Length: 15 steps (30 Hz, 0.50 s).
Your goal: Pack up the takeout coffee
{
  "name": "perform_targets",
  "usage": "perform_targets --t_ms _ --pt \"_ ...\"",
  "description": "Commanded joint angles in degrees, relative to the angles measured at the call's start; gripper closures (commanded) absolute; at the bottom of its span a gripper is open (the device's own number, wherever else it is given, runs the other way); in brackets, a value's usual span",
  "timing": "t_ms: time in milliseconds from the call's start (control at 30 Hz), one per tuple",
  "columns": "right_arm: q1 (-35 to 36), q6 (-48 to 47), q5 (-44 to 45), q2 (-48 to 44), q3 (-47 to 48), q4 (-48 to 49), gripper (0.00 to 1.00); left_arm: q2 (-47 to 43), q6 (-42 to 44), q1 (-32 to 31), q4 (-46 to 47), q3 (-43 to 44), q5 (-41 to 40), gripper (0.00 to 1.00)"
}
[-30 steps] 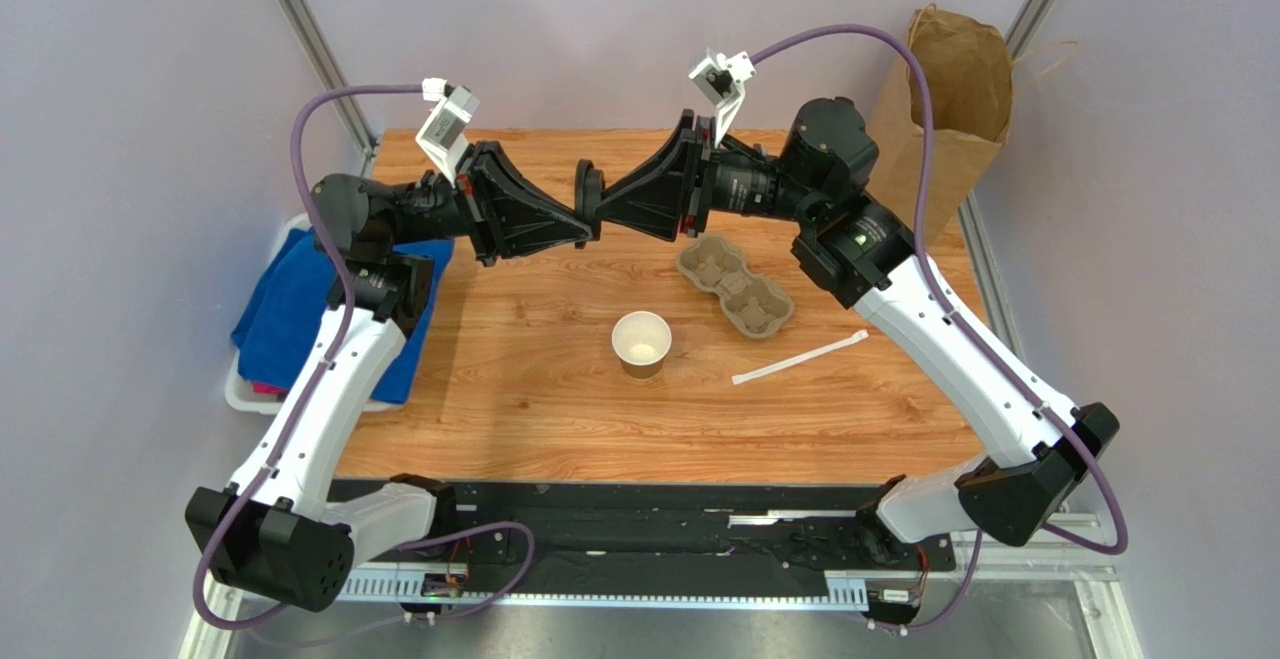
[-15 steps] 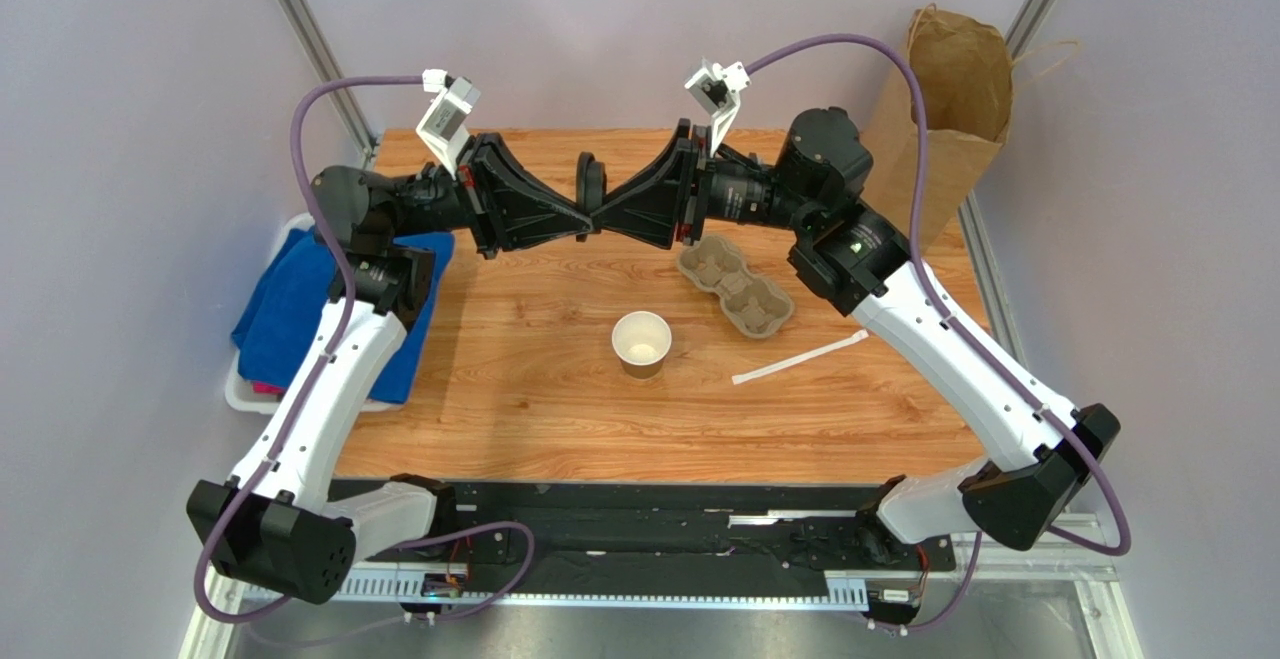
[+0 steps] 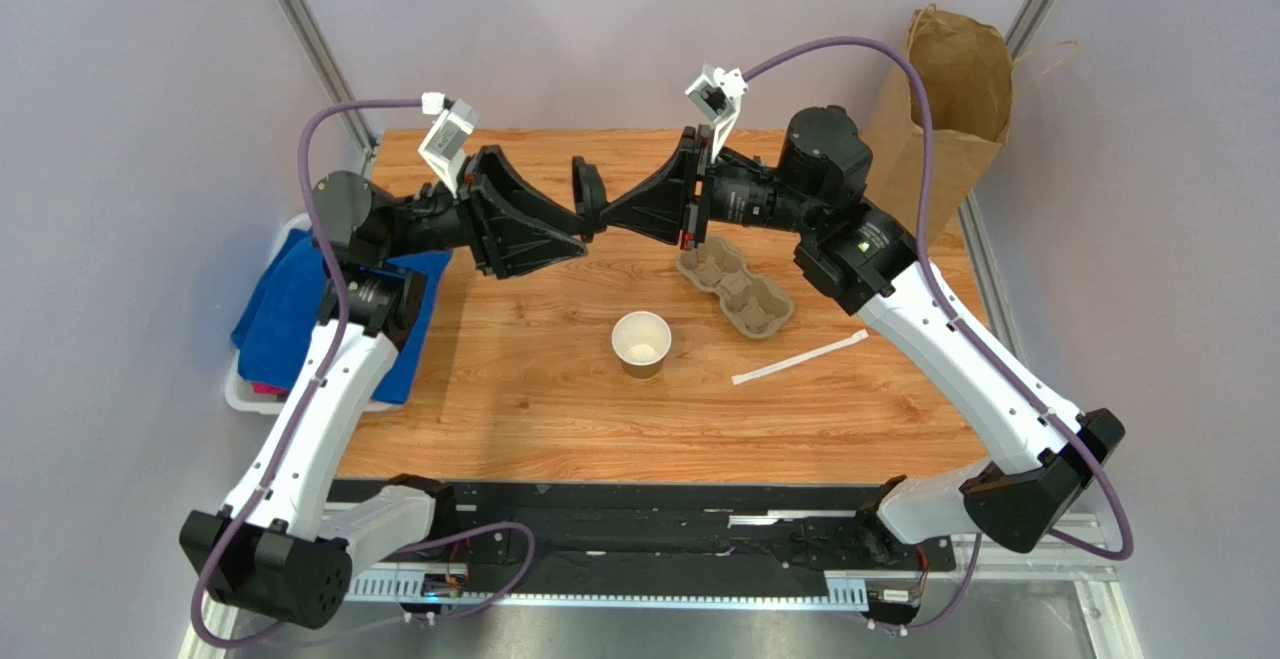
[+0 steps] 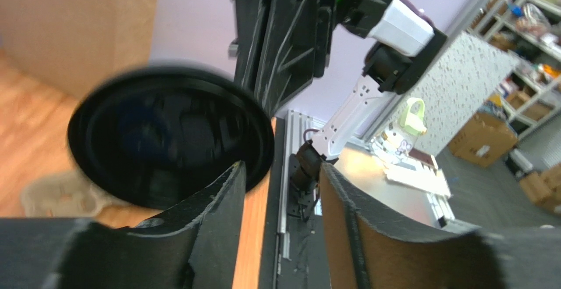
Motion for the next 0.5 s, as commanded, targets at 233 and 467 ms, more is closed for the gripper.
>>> perform_targets --t_ms 233,467 --pt "-1.12 -39.62 8.07 -2.19 3.65 -31.78 1.00 -6.01 31.13 16.39 -55.07 2.66 -11.37 0.15" --pt "10.55 -64.95 32.55 0.36 -2.31 -44.64 1.00 -5.30 24.64 16.75 -59.76 -0.57 -30.04 0.04"
